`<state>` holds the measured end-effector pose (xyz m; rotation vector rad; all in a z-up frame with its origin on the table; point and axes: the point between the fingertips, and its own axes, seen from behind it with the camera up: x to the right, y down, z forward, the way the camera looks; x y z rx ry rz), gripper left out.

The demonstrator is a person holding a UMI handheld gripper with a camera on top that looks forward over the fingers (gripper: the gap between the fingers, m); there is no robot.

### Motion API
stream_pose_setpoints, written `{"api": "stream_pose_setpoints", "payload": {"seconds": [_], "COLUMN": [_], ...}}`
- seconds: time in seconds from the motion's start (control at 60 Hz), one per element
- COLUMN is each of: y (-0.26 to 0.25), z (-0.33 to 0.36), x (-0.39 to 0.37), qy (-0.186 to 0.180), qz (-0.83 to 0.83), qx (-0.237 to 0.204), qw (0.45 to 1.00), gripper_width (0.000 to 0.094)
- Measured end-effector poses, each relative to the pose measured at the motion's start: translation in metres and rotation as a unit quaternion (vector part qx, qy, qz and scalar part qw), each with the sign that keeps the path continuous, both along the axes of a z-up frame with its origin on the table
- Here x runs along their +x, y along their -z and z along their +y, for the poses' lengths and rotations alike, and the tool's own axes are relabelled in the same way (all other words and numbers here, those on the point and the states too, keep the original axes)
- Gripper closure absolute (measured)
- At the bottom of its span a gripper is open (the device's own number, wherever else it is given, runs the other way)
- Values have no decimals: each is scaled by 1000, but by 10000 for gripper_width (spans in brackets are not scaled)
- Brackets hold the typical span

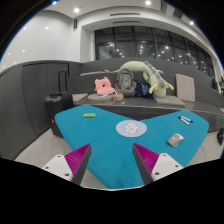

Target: Arrange mouse

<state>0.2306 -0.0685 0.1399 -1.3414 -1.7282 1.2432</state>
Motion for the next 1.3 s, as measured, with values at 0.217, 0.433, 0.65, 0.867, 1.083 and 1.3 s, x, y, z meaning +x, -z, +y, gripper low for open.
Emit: {"api": "stream_pose_setpoints", "payload": {"seconds": [0.217, 0.433, 0.65, 0.867, 1.083, 1.3], "y": [25, 46, 63, 77, 105, 127], "z": [72, 157, 235, 277, 291, 296], "x": [-22, -38, -51, -74, -111, -149], "qy": [48, 103, 145, 145, 138, 141], "qz": [-14, -19, -16, -4, -15, -31], "qx": [21, 54, 77, 90, 65, 54], "qw": [999, 993, 986, 985, 988, 988], "gripper_width": [89, 92, 92, 90, 87, 88]}}
